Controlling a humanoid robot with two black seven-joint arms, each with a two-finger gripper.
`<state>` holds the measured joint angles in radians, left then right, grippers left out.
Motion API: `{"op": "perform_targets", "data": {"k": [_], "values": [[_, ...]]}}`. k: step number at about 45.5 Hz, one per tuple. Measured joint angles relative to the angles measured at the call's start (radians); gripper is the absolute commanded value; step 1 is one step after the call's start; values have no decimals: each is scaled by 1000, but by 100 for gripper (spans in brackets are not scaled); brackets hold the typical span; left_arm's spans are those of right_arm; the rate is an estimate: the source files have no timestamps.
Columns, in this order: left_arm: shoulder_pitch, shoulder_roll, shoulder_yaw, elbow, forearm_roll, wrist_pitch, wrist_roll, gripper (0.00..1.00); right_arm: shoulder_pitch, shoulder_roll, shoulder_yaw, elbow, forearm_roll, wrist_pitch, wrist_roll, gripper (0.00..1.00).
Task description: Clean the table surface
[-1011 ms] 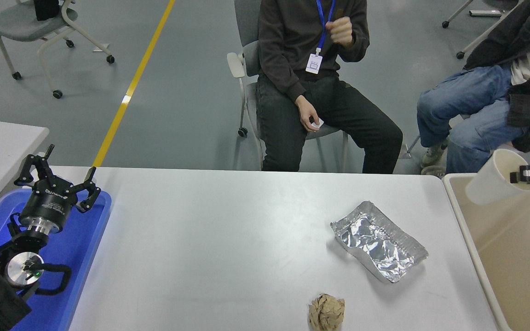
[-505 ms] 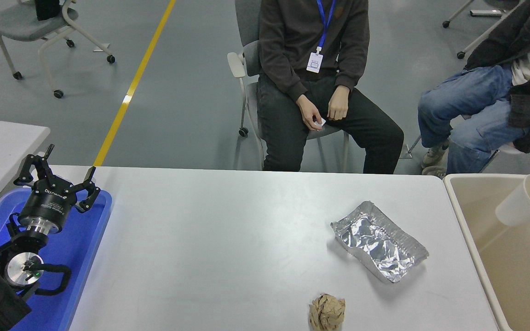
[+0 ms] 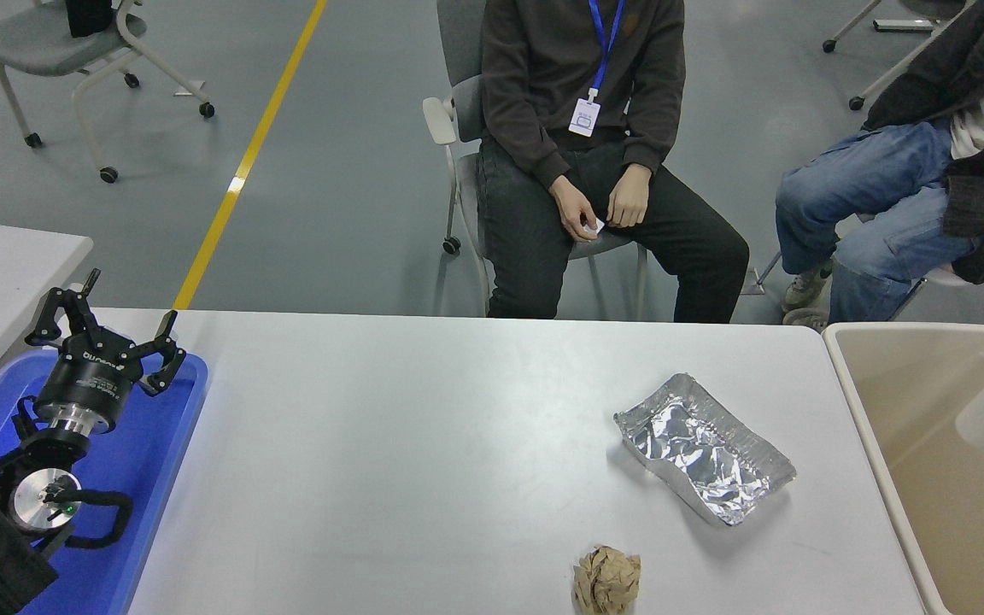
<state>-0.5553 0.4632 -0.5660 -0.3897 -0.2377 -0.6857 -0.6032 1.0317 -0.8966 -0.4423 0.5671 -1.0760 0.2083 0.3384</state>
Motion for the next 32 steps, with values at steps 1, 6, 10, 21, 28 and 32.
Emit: {"op": "perform_targets", "data": {"k": [1,6,10,21,28,32], "values": [[0,0,0,0,0,0,0,100,-11,14,0,-25,1,-1,5,0],[0,0,0,0,0,0,0,100,-67,88,-4,-165,21,-4,37,0],[0,0,0,0,0,0,0,100,-114,149,-11,-276,43,-5,61,0],[0,0,0,0,0,0,0,100,-200,260,-27,-465,76,-11,98,0],[0,0,0,0,0,0,-1,100,-232,293,-32,-513,84,-33,102,0],[0,0,0,0,0,0,-1,100,-248,305,-34,-536,86,-49,102,0]]}}
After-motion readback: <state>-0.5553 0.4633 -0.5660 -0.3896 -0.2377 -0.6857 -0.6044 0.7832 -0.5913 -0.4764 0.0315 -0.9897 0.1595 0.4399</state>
